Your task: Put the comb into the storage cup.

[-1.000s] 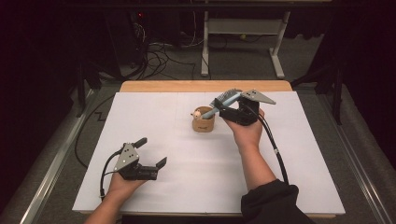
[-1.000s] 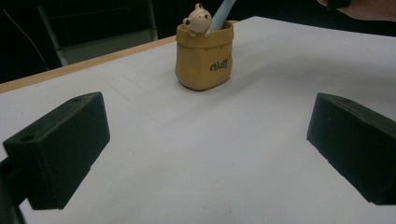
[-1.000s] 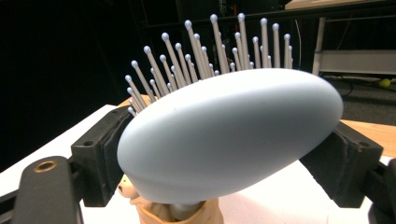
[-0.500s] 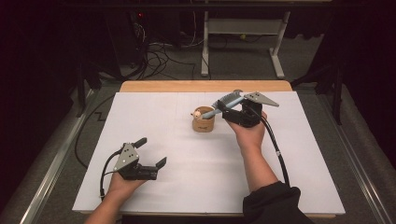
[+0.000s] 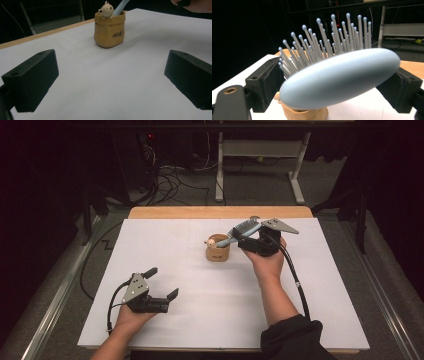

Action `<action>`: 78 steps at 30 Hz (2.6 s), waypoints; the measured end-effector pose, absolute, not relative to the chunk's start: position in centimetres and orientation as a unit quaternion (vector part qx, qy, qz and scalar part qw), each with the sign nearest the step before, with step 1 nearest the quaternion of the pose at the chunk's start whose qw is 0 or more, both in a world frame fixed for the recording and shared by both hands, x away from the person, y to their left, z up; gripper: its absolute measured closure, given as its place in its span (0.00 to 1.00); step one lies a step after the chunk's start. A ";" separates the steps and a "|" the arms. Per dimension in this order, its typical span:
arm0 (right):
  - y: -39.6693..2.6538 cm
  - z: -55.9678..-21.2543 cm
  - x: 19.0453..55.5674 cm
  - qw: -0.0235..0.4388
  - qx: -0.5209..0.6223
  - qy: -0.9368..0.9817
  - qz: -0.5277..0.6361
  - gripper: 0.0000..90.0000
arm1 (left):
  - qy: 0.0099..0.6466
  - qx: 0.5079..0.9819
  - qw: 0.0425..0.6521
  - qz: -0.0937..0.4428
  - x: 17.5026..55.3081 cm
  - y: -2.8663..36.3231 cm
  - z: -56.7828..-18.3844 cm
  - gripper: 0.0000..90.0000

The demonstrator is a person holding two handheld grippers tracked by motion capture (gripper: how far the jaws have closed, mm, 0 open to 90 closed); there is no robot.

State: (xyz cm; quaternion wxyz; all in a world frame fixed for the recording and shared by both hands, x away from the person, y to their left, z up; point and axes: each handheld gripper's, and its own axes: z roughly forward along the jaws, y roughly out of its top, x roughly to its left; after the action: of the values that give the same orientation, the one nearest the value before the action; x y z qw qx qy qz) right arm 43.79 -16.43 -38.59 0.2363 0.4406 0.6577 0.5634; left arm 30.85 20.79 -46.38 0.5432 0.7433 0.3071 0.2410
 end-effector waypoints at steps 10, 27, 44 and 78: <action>-16.5 -38.6 43.8 0.240 0.445 0.659 0.557 0.06 | 0.307 0.744 0.542 0.241 30.9 20.8 -46.4 0.00; -16.6 -38.2 43.3 0.254 0.433 0.673 0.544 0.00 | 0.308 0.744 0.541 0.241 31.0 20.8 -46.4 0.00; -17.2 -39.4 40.1 0.260 0.415 0.701 0.518 0.00 | 0.328 0.733 0.553 0.224 31.5 21.4 -46.4 0.00; -25.6 -45.2 30.2 0.294 0.417 0.705 0.493 0.00 | 0.334 0.746 0.533 0.218 32.0 21.9 -46.6 0.00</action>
State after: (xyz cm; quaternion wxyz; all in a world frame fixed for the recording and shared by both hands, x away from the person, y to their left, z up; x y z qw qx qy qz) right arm 30.20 -25.56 -45.21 0.2937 0.4172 0.7047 0.4931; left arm 31.98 21.85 -46.60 0.5328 0.7463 0.3341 0.2181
